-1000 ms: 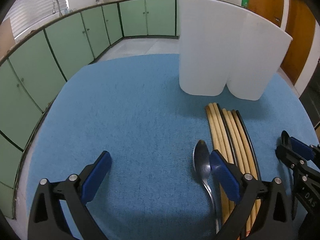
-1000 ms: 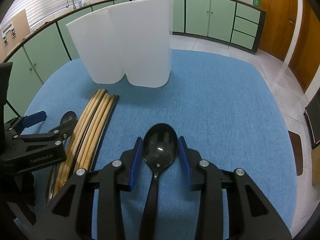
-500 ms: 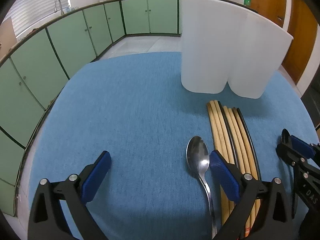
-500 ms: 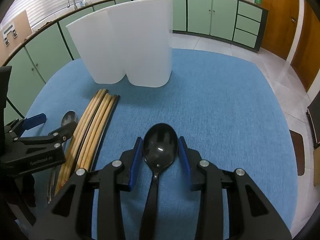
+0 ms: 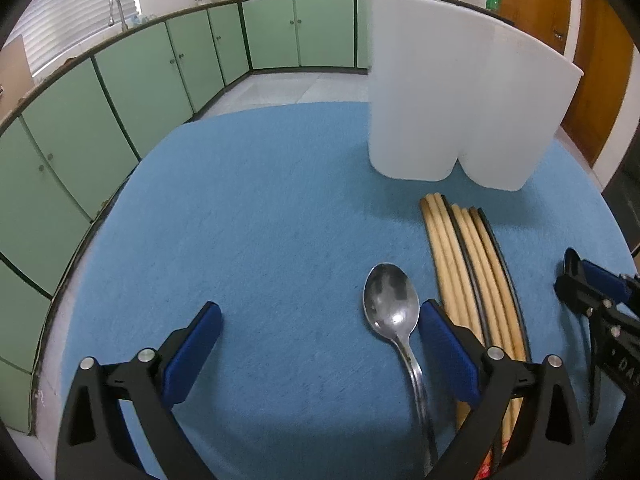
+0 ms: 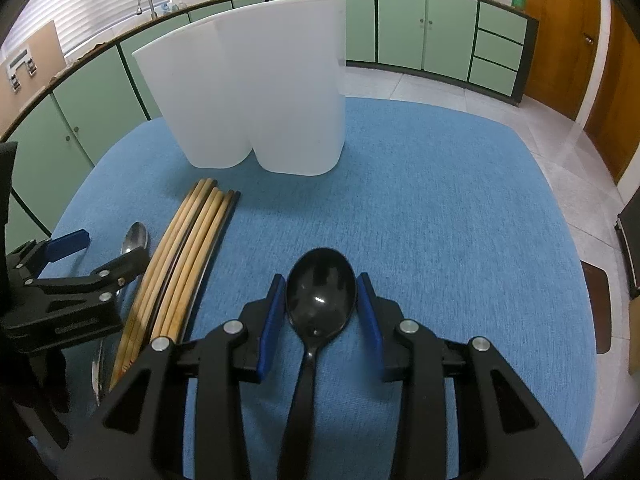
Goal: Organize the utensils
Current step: 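Grasp the steel spoon with the left gripper while the right holds the black spoon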
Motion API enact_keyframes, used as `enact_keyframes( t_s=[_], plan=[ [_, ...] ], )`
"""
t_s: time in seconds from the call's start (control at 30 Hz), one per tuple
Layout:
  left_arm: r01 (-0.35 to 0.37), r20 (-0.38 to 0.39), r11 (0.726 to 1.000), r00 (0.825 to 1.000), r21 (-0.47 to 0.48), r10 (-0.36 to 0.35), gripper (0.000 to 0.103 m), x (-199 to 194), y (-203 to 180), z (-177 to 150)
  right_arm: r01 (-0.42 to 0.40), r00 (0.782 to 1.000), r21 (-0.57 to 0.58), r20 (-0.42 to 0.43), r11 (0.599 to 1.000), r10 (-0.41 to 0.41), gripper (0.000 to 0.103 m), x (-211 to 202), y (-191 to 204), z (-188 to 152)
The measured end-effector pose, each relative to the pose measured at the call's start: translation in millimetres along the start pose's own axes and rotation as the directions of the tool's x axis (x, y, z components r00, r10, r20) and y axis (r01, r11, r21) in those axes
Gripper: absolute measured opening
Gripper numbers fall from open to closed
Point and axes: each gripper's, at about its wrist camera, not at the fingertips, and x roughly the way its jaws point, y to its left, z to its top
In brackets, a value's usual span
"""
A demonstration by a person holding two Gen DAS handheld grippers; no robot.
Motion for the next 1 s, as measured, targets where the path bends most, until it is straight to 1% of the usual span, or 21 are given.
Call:
enact_keyframes(
  t_s=[0.2,0.3,0.47,0.6,0.67,0.73,0.77,0.83,0.87,0.93,0.97,1.0],
  plan=[
    [0.027,0.008,1.000,1.000,-0.013,-0.027,0.097,3.5,14.4,0.5,0.002,1.000,-0.003,0.000,1.000,-0.002,0.036,1.1,1.0,-1.9],
    [0.030,0.005,0.999,1.000,-0.025,-0.030,0.097,3.0,11.8,3.2,0.003,1.000,-0.007,-0.004,1.000,-0.003,0.037,2.3,1.9,-1.5],
    [-0.029,-0.014,0.999,0.999,-0.037,0.029,0.097,5.9,6.7,8.7,-0.011,1.000,-0.004,-0.015,1.000,0.011,0.037,2.9,-1.2,1.6],
    [-0.027,-0.017,0.999,1.000,-0.038,0.027,0.095,8.8,3.9,13.2,-0.015,1.000,-0.009,-0.027,1.000,0.015,0.037,3.3,-4.7,6.0],
    [-0.011,-0.018,0.999,1.000,-0.042,0.011,0.089,9.8,5.1,15.3,-0.017,0.999,-0.009,-0.034,1.000,0.017,0.037,4.0,-5.9,9.3],
    [0.005,-0.013,0.999,1.000,-0.047,-0.006,0.077,7.7,5.8,15.9,-0.017,0.999,-0.010,-0.045,1.000,0.017,0.038,5.2,-6.3,12.6],
    [0.015,-0.012,0.999,1.000,-0.041,-0.015,0.074,7.0,4.5,16.5,-0.019,0.999,-0.009,-0.050,1.000,0.018,0.039,5.5,-6.6,14.4],
    [0.030,-0.011,0.999,0.999,-0.035,-0.030,0.062,7.0,4.5,20.0,-0.020,0.998,-0.009,-0.067,1.000,0.019,0.041,6.5,-6.3,18.8],
    [0.037,-0.009,0.999,0.999,-0.032,-0.038,0.058,6.0,3.9,18.8,-0.019,0.997,-0.009,-0.073,1.000,0.019,0.041,7.1,-5.9,20.2],
    [0.067,-0.006,0.998,0.998,-0.022,-0.067,0.041,5.2,0.5,19.7,-0.014,0.996,-0.011,-0.091,1.000,0.013,0.042,8.2,-7.0,23.1],
    [0.076,-0.004,0.997,0.997,-0.020,-0.076,0.037,4.8,-0.7,19.3,-0.009,0.995,-0.014,-0.097,1.000,0.008,0.042,9.3,-6.0,23.2],
    [0.087,-0.001,0.996,0.996,-0.014,-0.087,0.031,5.3,-2.5,20.4,-0.004,0.995,-0.019,-0.104,1.000,0.002,0.042,9.8,-5.7,24.6]
  ],
)
